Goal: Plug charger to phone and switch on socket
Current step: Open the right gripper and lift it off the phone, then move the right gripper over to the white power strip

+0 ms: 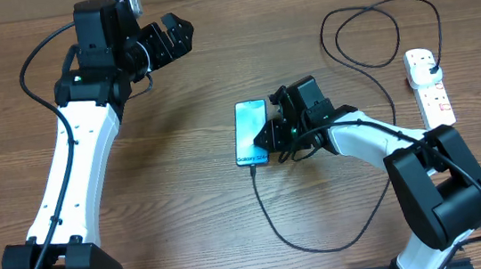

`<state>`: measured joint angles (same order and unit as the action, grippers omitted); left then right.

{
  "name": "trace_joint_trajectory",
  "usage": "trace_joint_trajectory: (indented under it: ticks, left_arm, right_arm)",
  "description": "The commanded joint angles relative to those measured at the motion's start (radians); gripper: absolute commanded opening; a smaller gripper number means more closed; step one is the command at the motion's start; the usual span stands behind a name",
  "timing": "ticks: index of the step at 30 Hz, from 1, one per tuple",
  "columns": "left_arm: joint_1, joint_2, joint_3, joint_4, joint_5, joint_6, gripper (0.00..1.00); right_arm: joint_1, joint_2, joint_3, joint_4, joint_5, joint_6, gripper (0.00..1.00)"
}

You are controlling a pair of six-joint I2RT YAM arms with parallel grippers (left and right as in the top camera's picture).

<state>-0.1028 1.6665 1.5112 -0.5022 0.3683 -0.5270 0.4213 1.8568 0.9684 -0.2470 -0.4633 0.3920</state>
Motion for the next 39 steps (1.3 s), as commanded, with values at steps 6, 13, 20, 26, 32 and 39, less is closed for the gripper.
trace_joint_trajectory:
  ticks: [6, 13, 20, 26, 32, 39]
  left_arm:
    - [-0.002, -0.012, 0.009, 0.001, -0.013, 0.004, 0.99]
    - [-0.002, -0.012, 0.009, 0.001, -0.013, 0.004, 1.00]
    - [-0.002, -0.012, 0.009, 0.001, -0.013, 0.004, 1.00]
    - [-0.002, -0.012, 0.009, 0.001, -0.013, 0.004, 0.99]
    - [-0.002, -0.012, 0.009, 0.001, -0.013, 0.004, 1.00]
    - [-0.002, -0.012, 0.009, 0.001, -0.013, 0.004, 1.00]
  right_arm:
    - [0.005, 0.005, 0.000, 0.009, 0.018, -0.003, 0.34]
    - [0.004, 0.004, 0.019, -0.007, 0.018, 0.024, 0.37]
    - [-0.036, -0.016, 0.256, -0.362, 0.092, 0.022, 0.50]
    - [-0.131, -0.016, 0.462, -0.715, 0.398, 0.022, 0.68]
    - [-0.299, -0.016, 0.484, -0.842, 0.569, 0.022, 0.98]
    - [-0.529, -0.016, 0.484, -0.836, 0.601, 0.027, 1.00]
